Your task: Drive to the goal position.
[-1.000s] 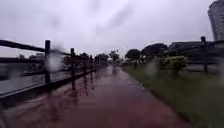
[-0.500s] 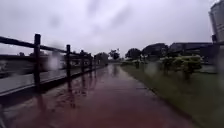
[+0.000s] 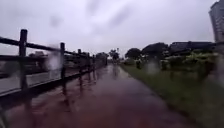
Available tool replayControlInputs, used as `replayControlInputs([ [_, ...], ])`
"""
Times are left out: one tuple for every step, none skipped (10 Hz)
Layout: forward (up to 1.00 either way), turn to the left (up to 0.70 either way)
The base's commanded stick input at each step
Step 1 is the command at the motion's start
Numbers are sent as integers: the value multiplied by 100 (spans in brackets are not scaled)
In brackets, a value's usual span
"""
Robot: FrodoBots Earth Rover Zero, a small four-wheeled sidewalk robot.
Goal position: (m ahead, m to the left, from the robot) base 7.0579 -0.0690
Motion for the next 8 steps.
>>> replayControlInputs([
  [100,1],
  [100,1],
  [100,1],
  [100,1],
  [100,1],
  [100,1],
  [100,1],
  [100,3],
])
